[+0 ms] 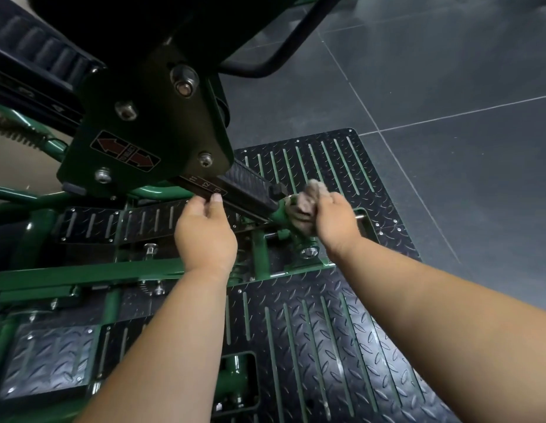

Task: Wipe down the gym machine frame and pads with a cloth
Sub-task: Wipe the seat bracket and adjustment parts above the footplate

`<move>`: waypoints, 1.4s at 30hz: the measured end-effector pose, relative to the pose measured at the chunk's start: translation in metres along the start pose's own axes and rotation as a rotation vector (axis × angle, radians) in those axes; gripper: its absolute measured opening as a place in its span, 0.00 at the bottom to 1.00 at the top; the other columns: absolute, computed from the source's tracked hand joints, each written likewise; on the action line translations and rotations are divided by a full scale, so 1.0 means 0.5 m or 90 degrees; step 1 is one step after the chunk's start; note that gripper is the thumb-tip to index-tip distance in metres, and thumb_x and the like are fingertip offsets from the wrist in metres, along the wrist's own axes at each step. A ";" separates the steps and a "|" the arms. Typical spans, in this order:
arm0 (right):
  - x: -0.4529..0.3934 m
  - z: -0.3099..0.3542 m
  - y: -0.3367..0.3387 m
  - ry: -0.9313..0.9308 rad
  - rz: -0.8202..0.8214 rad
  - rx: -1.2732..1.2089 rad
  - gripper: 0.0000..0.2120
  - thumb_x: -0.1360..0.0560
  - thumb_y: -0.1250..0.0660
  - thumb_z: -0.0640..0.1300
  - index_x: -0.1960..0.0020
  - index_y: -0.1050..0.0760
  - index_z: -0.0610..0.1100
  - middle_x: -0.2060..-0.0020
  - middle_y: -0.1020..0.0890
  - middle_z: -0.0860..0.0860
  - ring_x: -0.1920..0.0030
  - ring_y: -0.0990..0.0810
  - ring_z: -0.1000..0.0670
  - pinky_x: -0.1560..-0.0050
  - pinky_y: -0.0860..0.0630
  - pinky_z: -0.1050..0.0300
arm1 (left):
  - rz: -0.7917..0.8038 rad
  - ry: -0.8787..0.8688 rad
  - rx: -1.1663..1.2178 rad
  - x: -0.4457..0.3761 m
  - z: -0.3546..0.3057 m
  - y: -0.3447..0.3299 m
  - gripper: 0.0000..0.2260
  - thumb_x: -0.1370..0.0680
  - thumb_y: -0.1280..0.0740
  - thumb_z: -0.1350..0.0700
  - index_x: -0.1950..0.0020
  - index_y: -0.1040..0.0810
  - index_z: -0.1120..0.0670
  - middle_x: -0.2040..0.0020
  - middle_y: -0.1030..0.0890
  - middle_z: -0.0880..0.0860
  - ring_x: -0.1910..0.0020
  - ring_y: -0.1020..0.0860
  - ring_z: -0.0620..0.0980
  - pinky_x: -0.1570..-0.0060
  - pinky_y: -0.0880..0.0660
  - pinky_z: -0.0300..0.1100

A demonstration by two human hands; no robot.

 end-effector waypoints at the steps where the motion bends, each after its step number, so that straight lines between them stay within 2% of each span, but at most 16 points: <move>1: 0.007 0.011 -0.020 0.023 0.069 0.001 0.17 0.15 0.45 0.60 0.45 0.22 0.51 0.49 0.15 0.49 0.46 0.16 0.45 0.39 0.20 0.43 | -0.003 -0.004 0.000 -0.001 0.002 0.000 0.15 0.14 0.37 0.46 0.58 0.26 0.50 0.61 0.19 0.47 0.62 0.23 0.45 0.56 0.29 0.43; 4: 0.028 0.048 -0.073 0.057 0.178 -0.085 0.12 0.15 0.40 0.55 0.39 0.20 0.54 0.47 0.13 0.51 0.44 0.15 0.46 0.37 0.20 0.43 | -0.003 -0.014 0.003 -0.003 0.004 -0.002 0.16 0.14 0.37 0.47 0.59 0.27 0.50 0.64 0.22 0.47 0.65 0.26 0.47 0.59 0.30 0.43; 7: 0.034 0.051 -0.086 0.032 0.149 -0.145 0.12 0.16 0.38 0.54 0.38 0.19 0.55 0.50 0.12 0.53 0.49 0.14 0.51 0.41 0.20 0.49 | 0.004 -0.016 -0.003 -0.005 0.005 -0.003 0.15 0.14 0.37 0.47 0.60 0.27 0.50 0.65 0.23 0.46 0.65 0.26 0.46 0.59 0.30 0.43; 9: 0.042 0.030 -0.073 0.033 0.148 -0.092 0.11 0.17 0.39 0.51 0.42 0.18 0.54 0.53 0.12 0.49 0.57 0.17 0.50 0.52 0.20 0.47 | 0.008 -0.019 -0.009 -0.006 0.008 -0.002 0.15 0.14 0.37 0.46 0.60 0.27 0.49 0.66 0.24 0.45 0.65 0.26 0.46 0.59 0.30 0.43; 11: 0.055 0.017 -0.055 0.067 0.135 -0.068 0.10 0.18 0.37 0.51 0.45 0.18 0.53 0.54 0.13 0.46 0.59 0.18 0.51 0.52 0.16 0.46 | 0.009 -0.021 -0.007 -0.008 0.010 -0.002 0.16 0.14 0.37 0.46 0.60 0.27 0.49 0.66 0.25 0.45 0.66 0.28 0.46 0.60 0.30 0.43; 13: 0.074 0.040 -0.039 0.198 0.079 -0.028 0.12 0.18 0.36 0.45 0.39 0.18 0.54 0.49 0.14 0.54 0.52 0.18 0.59 0.44 0.20 0.61 | 0.008 -0.020 -0.007 -0.007 0.011 -0.002 0.16 0.14 0.37 0.46 0.60 0.28 0.50 0.65 0.24 0.46 0.66 0.27 0.47 0.60 0.31 0.43; 15: 0.085 0.086 -0.051 0.385 0.048 0.111 0.19 0.20 0.36 0.39 0.31 0.19 0.50 0.39 0.18 0.52 0.41 0.22 0.57 0.35 0.28 0.65 | 0.001 -0.018 -0.008 -0.005 0.008 -0.002 0.15 0.14 0.37 0.46 0.59 0.27 0.49 0.62 0.21 0.47 0.63 0.25 0.47 0.59 0.29 0.44; 18: 0.072 0.118 -0.084 0.501 0.101 0.366 0.22 0.21 0.36 0.39 0.28 0.22 0.47 0.34 0.18 0.47 0.32 0.24 0.46 0.26 0.31 0.52 | -0.005 -0.013 -0.011 -0.004 0.006 -0.001 0.14 0.14 0.37 0.45 0.58 0.25 0.47 0.57 0.17 0.47 0.57 0.20 0.48 0.53 0.24 0.46; 21: 0.056 0.127 -0.074 0.588 0.063 0.549 0.21 0.21 0.38 0.43 0.28 0.23 0.48 0.36 0.16 0.48 0.37 0.23 0.42 0.34 0.27 0.46 | -0.001 -0.015 -0.013 -0.007 0.009 0.002 0.14 0.15 0.37 0.44 0.58 0.25 0.46 0.58 0.17 0.47 0.57 0.20 0.48 0.54 0.24 0.46; 24: 0.042 0.134 -0.075 0.530 0.075 0.480 0.20 0.20 0.39 0.42 0.29 0.22 0.47 0.36 0.18 0.47 0.40 0.21 0.42 0.35 0.24 0.48 | -0.013 -0.021 -0.025 -0.005 0.004 0.005 0.15 0.15 0.36 0.45 0.60 0.27 0.48 0.60 0.19 0.49 0.61 0.23 0.49 0.56 0.26 0.46; 26: 0.017 0.128 -0.090 0.344 0.121 0.303 0.18 0.19 0.40 0.40 0.32 0.21 0.48 0.39 0.16 0.46 0.41 0.19 0.42 0.37 0.25 0.54 | -0.012 -0.012 -0.015 -0.003 0.003 0.002 0.16 0.14 0.36 0.45 0.60 0.27 0.49 0.62 0.20 0.48 0.63 0.25 0.49 0.58 0.27 0.45; 28: -0.009 0.114 -0.086 0.147 0.124 0.081 0.14 0.23 0.40 0.40 0.44 0.19 0.49 0.51 0.15 0.45 0.49 0.17 0.39 0.47 0.20 0.46 | -0.004 -0.003 -0.006 -0.003 0.001 0.000 0.16 0.14 0.37 0.46 0.60 0.27 0.50 0.64 0.23 0.47 0.66 0.28 0.48 0.59 0.30 0.44; 30: -0.027 0.083 -0.066 0.039 0.077 0.005 0.13 0.25 0.41 0.41 0.49 0.19 0.48 0.56 0.15 0.45 0.52 0.15 0.37 0.52 0.17 0.42 | 0.002 -0.001 -0.010 -0.004 0.000 -0.001 0.15 0.14 0.37 0.46 0.59 0.27 0.50 0.64 0.24 0.46 0.65 0.28 0.47 0.58 0.30 0.44; 34: 0.010 0.035 -0.057 0.119 0.079 0.162 0.16 0.18 0.43 0.41 0.35 0.22 0.49 0.49 0.15 0.48 0.51 0.16 0.42 0.49 0.18 0.44 | 0.002 -0.002 -0.013 -0.004 0.003 -0.003 0.15 0.14 0.37 0.45 0.58 0.27 0.49 0.62 0.22 0.47 0.63 0.25 0.48 0.56 0.27 0.45; 37: 0.045 0.013 -0.064 0.163 0.095 0.209 0.10 0.19 0.41 0.41 0.45 0.23 0.49 0.54 0.17 0.51 0.56 0.19 0.46 0.56 0.25 0.53 | 0.004 -0.023 -0.050 -0.008 0.006 0.001 0.14 0.14 0.38 0.44 0.56 0.27 0.50 0.61 0.22 0.47 0.60 0.24 0.50 0.56 0.27 0.47; 42: 0.102 0.011 -0.069 0.335 0.050 0.253 0.05 0.23 0.34 0.45 0.48 0.22 0.49 0.57 0.19 0.55 0.57 0.23 0.51 0.57 0.28 0.55 | 0.010 -0.035 -0.065 -0.008 0.003 0.006 0.17 0.14 0.37 0.45 0.61 0.30 0.51 0.66 0.27 0.48 0.67 0.30 0.50 0.62 0.32 0.46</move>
Point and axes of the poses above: each hand's wrist, its own x-axis away from the middle knuckle, its own y-axis out of the back of the hand, z = x × y, the point moved 4 cm from there along -x, towards the middle knuckle
